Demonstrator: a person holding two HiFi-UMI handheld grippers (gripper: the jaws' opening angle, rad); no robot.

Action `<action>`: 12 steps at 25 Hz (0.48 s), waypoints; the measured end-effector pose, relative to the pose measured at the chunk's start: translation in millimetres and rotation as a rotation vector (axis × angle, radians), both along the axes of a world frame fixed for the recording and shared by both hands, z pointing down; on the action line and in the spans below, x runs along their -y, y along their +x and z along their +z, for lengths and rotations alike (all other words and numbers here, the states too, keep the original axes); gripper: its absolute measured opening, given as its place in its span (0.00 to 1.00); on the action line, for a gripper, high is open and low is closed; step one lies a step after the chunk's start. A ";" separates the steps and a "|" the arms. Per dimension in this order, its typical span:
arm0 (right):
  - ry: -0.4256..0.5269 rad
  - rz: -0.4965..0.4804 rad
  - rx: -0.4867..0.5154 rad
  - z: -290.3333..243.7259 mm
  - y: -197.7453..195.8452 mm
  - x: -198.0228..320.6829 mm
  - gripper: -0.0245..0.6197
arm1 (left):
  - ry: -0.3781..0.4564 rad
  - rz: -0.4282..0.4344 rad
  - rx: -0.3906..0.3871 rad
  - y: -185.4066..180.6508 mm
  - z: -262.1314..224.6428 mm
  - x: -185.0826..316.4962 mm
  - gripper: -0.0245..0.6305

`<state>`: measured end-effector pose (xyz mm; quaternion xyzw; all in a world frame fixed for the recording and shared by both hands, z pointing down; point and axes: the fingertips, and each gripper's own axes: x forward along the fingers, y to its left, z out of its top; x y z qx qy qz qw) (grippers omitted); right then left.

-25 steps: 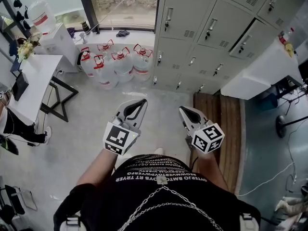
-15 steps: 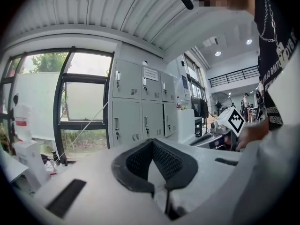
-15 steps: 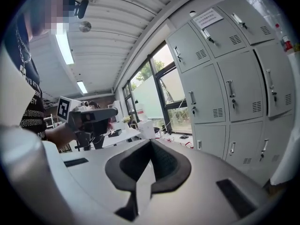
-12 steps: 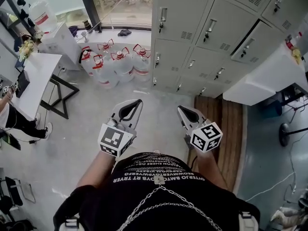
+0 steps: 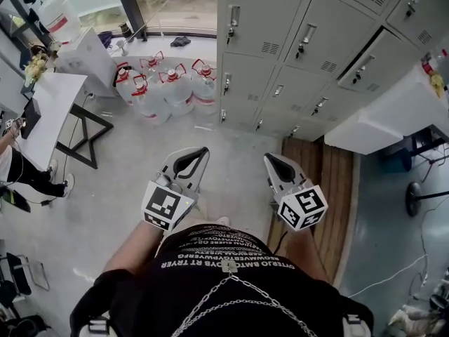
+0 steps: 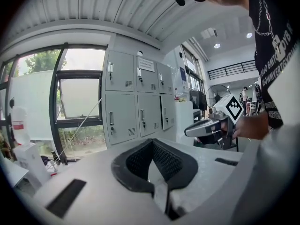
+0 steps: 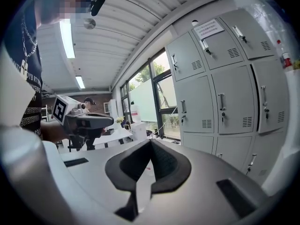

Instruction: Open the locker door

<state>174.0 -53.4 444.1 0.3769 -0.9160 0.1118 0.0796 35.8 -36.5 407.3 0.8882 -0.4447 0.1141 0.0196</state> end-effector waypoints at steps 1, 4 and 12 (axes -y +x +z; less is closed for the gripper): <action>-0.001 0.005 0.003 -0.2 1.4 -0.6 0.03 | -0.008 0.007 0.003 0.9 2.2 1.0 0.04; 0.001 0.033 0.017 -3.2 7.5 5.0 0.03 | -0.013 0.031 0.004 4.8 3.9 7.5 0.04; -0.019 0.057 0.004 2.1 -3.1 17.1 0.03 | -0.018 0.054 -0.010 -6.1 10.7 27.1 0.04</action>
